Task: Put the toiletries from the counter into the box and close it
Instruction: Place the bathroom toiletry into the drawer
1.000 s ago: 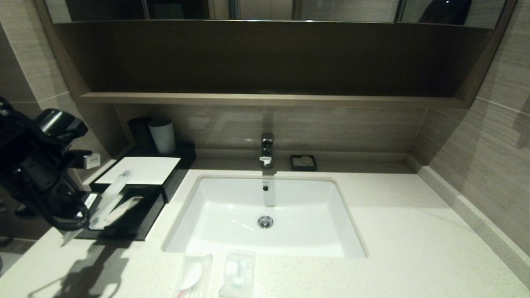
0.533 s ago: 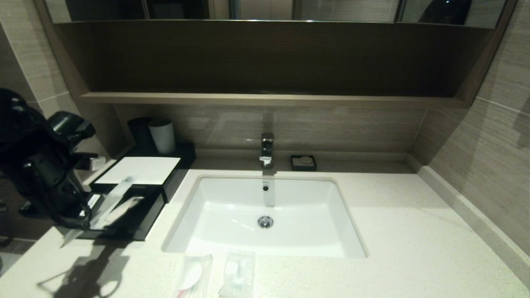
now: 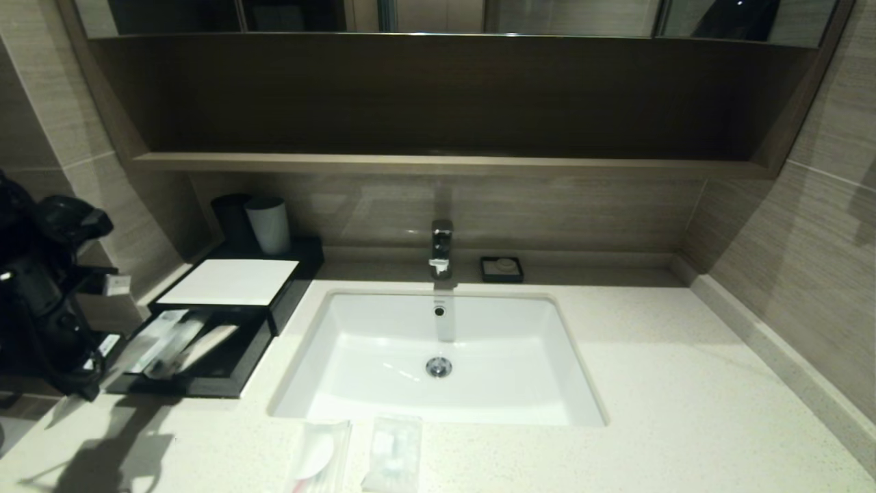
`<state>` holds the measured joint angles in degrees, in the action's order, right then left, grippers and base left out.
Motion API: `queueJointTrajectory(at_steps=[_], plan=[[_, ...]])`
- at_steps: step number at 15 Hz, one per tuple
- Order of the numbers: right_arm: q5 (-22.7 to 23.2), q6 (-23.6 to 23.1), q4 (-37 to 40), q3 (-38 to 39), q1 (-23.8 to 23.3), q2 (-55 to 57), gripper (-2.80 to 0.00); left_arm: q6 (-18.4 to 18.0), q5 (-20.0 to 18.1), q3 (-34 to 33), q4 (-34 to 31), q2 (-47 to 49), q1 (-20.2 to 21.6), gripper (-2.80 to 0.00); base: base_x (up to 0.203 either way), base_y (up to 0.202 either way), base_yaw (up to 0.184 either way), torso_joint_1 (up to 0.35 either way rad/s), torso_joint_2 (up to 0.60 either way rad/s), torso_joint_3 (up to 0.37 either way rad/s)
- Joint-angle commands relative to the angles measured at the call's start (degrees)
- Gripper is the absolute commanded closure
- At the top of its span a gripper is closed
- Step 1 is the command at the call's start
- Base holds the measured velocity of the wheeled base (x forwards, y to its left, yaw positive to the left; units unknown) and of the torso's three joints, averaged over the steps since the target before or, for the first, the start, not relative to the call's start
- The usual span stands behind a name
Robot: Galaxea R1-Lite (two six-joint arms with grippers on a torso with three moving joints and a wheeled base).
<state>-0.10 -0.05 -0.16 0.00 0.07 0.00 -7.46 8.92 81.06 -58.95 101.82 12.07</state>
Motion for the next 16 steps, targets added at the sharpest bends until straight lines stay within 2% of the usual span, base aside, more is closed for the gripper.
queueJointTrajectory(at_steps=[1, 9, 16], plan=[[0.01, 0.05, -0.02, 0.09, 0.01, -0.09, 0.0, -0.28, -0.05, -0.36, -0.61, 0.05, 0.5, 0.0, 0.0, 0.0, 0.0, 0.0, 0.0, 0.0], [0.01, -0.03, -0.02, 0.09, 0.02, -0.09, 0.0, -0.25, -2.04, 3.21, -1.34, 5.04, -0.38, 0.0, 0.0, 0.0, 0.0, 0.0, 0.0, 0.0], [0.01, 0.03, -0.02, 0.09, 0.04, -0.08, 0.0, -0.19, -2.23, 6.04, -1.26, 8.73, -0.38, 0.0, 0.0, 0.0, 0.0, 0.0, 0.0, 0.0]])
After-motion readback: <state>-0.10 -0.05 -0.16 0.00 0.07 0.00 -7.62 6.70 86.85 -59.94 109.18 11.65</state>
